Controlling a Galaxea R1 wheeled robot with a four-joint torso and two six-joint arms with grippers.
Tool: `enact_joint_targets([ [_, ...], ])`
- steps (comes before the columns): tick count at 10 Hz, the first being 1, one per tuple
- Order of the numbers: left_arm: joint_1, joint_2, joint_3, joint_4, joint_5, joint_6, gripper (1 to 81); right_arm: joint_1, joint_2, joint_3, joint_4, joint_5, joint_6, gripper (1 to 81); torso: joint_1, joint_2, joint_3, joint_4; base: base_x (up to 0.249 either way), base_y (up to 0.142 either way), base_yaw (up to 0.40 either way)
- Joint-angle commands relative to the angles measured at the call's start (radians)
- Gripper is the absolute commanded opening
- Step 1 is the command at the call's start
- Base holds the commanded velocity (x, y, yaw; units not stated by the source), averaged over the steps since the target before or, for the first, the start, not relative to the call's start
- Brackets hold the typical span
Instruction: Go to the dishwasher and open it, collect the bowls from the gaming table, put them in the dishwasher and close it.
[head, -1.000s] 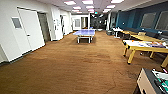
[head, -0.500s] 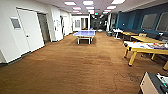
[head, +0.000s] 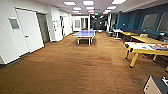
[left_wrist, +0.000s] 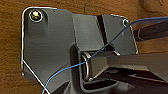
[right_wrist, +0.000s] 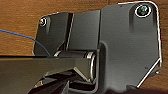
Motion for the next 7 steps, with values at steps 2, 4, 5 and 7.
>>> enact_joint_targets([
  [2,-0.038,-0.001,0.007,-0.003,0.056,-0.004,81.1,0.035,0.003,0.006,-0.003,-0.050,-0.003,81.1,0.000,0.000,0.000,0.000,0.176,0.000,0.000],
  [4,-0.038,0.002,0.007,-0.003,0.056,-0.004,81.1,0.035,0.003,0.006,-0.003,-0.050,-0.003,81.1,-0.001,0.000,0.000,0.000,0.189,0.000,0.000],
  [5,-0.038,0.002,0.007,-0.003,0.056,-0.004,81.1,0.035,0.003,0.004,-0.005,-0.050,-0.003,81.1,-0.001,0.000,0.000,0.000,0.189,0.000,0.000],
  [7,-0.038,0.004,0.007,-0.003,0.056,-0.004,81.1,0.038,0.003,0.004,-0.005,-0.050,-0.003,81.1,0.000,0.000,0.000,0.000,0.190,0.000,0.000],
])
